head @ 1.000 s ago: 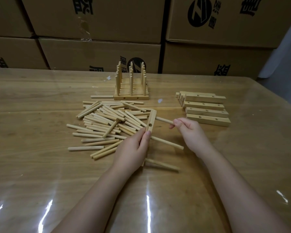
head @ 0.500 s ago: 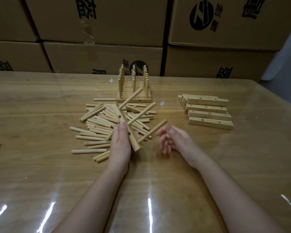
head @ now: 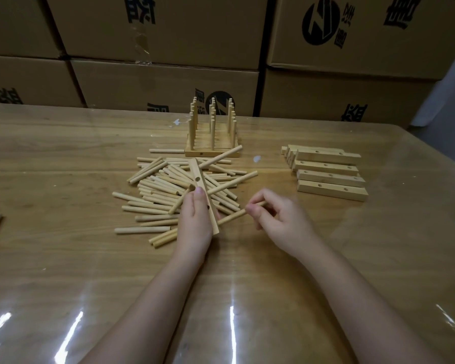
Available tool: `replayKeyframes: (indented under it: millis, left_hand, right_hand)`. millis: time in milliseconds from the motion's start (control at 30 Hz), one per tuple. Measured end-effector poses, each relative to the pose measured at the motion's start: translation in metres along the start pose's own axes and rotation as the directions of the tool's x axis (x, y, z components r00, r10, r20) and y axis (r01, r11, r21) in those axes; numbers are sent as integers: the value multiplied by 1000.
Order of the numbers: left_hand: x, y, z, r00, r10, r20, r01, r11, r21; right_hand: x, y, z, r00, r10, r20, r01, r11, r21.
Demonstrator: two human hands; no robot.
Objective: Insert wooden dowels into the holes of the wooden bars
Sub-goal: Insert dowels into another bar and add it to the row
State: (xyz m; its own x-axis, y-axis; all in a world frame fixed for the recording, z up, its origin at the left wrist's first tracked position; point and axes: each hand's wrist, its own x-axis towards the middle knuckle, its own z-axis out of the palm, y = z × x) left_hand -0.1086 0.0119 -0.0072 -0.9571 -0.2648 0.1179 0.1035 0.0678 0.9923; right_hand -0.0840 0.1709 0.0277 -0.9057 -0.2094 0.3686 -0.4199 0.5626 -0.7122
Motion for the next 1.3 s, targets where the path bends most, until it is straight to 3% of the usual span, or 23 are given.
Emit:
replayKeyframes:
  millis: [233,733,867,1033,1100,1300]
  left_hand:
    - [-5,2,2,982,167,-89,-159,983,92]
    - [-9,0,1,948,292,-125,-273,950,149]
    - [-7,2,0,967,234,-102,-228,971,69]
    - [-8,8,0,988,145,-61,-150,985,-89]
    - [-8,10,0,995,98,2,-96,978,-187]
    - [-8,12,1,989,42,140,12,933,-359]
  right_hand:
    - [-2,-6,11,985,150,-86,-140,984,105]
    - [1,-5,16,958,281,-56,-275,956,101]
    - [1,-3,20,966,256,-36,-241,942,233]
    - [4,-2,20,948,318,-3,-241,723,648]
    - [4,0,24,951,305,47,-263,721,641]
    - [4,7,29,959,280,35,-269,868,418]
